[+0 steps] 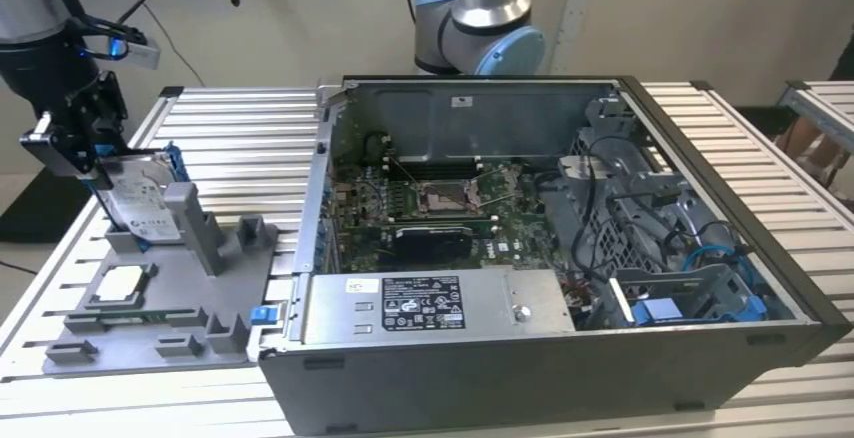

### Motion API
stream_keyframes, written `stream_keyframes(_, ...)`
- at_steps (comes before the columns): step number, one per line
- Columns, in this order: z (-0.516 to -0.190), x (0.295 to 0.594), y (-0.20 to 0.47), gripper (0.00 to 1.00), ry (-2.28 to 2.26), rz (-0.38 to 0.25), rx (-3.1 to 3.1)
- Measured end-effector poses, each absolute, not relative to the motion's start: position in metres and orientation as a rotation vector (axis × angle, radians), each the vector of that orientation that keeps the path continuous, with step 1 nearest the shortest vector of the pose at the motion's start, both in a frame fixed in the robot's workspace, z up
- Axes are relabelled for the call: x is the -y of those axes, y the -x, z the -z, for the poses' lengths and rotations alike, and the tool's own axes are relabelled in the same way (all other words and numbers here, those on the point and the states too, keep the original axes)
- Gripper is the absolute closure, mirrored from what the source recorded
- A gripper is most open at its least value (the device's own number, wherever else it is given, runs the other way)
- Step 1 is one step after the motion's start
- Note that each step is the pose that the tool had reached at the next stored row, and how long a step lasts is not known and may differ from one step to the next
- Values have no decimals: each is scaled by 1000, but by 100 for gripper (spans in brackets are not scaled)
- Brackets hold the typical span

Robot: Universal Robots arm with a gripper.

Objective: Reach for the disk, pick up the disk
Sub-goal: 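Pick up the disk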

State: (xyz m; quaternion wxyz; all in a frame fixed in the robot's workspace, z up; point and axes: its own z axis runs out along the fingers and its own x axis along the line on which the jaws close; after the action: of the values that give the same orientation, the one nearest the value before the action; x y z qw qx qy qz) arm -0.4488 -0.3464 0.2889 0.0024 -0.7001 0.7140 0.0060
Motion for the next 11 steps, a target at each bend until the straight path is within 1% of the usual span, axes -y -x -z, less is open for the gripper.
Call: stream_keyframes(11,-273,346,449,0,2191,-37,-2229)
